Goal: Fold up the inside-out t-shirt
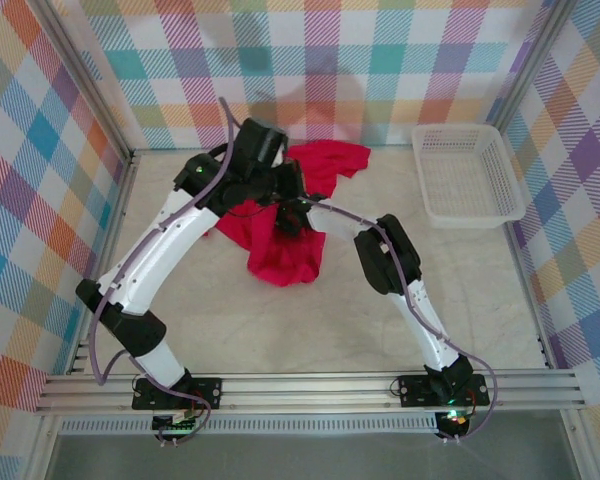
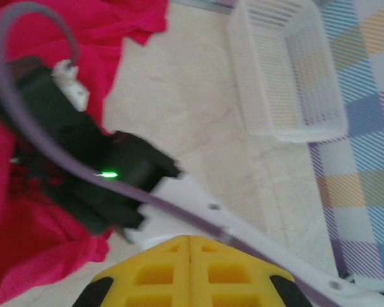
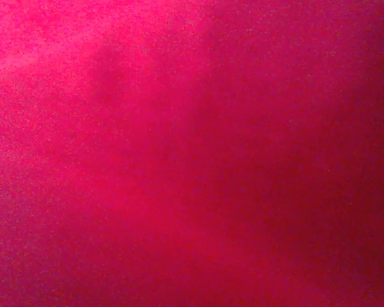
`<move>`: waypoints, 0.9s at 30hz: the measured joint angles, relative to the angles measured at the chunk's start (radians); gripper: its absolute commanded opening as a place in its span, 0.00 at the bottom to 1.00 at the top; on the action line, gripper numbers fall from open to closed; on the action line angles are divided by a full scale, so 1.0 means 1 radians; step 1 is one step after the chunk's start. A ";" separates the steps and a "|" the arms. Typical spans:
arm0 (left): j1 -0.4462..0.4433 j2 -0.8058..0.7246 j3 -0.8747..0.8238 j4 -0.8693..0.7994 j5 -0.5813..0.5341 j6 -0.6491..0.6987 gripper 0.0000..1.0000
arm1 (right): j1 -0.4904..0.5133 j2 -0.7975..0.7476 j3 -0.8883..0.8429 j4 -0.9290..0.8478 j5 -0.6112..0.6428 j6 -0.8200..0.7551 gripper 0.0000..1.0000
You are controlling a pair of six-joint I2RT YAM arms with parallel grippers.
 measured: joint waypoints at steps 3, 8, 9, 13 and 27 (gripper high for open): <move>0.093 -0.033 -0.116 0.042 0.021 0.000 0.00 | -0.016 -0.087 -0.092 -0.060 -0.025 -0.068 0.00; 0.164 -0.043 -0.308 0.129 0.058 0.000 0.17 | -0.034 -0.270 -0.213 -0.087 -0.050 -0.145 0.00; 0.164 -0.058 -0.370 0.158 0.071 0.001 0.25 | -0.039 -0.304 -0.235 -0.084 -0.058 -0.154 0.00; 0.167 -0.129 -0.581 0.227 0.103 0.006 0.61 | -0.045 -0.351 -0.283 -0.057 -0.080 -0.167 0.00; 0.180 -0.030 -0.913 0.581 0.224 0.000 0.57 | -0.064 -0.351 -0.361 -0.035 -0.124 -0.169 0.00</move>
